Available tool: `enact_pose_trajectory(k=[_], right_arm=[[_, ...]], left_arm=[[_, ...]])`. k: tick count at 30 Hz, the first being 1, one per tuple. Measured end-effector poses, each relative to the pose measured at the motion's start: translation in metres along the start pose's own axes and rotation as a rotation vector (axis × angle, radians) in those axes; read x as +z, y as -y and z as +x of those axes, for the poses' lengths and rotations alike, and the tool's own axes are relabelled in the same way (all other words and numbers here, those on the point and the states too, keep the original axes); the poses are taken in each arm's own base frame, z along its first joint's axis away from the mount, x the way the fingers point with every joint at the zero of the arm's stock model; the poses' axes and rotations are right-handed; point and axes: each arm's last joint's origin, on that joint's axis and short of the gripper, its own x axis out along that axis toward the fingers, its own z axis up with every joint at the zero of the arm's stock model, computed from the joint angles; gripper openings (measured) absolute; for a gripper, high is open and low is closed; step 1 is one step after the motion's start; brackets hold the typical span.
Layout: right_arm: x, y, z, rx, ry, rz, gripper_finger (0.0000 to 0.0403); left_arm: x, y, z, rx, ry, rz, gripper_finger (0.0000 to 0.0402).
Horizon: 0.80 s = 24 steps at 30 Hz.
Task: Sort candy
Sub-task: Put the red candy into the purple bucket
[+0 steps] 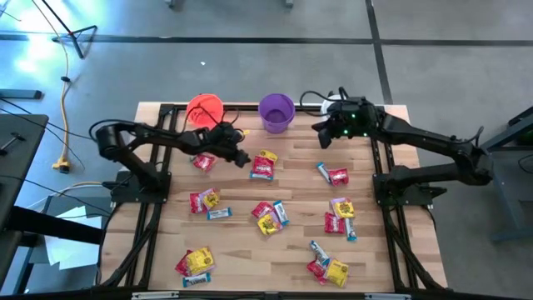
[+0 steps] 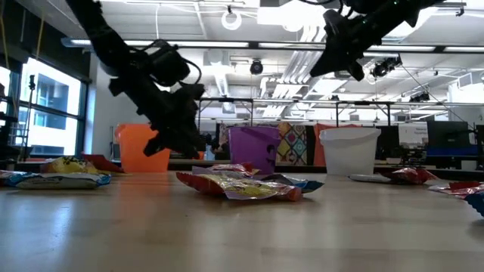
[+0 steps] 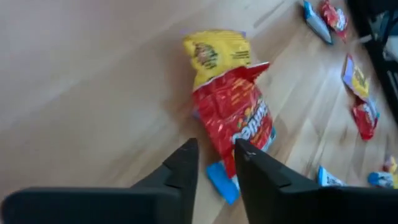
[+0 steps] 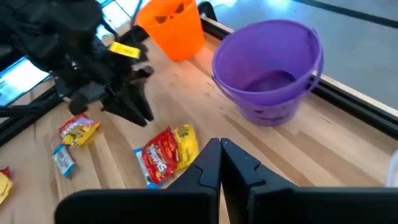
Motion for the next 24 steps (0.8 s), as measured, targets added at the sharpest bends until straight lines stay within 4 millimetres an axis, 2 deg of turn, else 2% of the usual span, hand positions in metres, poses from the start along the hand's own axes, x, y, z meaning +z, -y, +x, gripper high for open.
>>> enact_pose_trajectory(k=[6, 12, 20, 24], right_arm=[[0.003, -0.002, -0.001, 0.011, 0.023, -0.007, 0.0], [0.003, -0.003, -0.001, 0.012, 0.02, -0.013, 0.0], [0.003, -0.003, -0.001, 0.012, 0.022, -0.015, 0.0], [0.003, -0.003, -0.001, 0.004, 0.026, -0.016, 0.0]], left_arm=[[0.013, 0.004, 0.016, 0.084, -0.014, 0.041, 0.0149], [0.018, 0.003, 0.033, 0.044, -0.077, 0.062, 0.0169], [0.02, 0.002, 0.052, -0.013, -0.141, 0.054, 0.0164], [0.02, 0.004, 0.053, -0.007, -0.138, 0.087, 0.0124]])
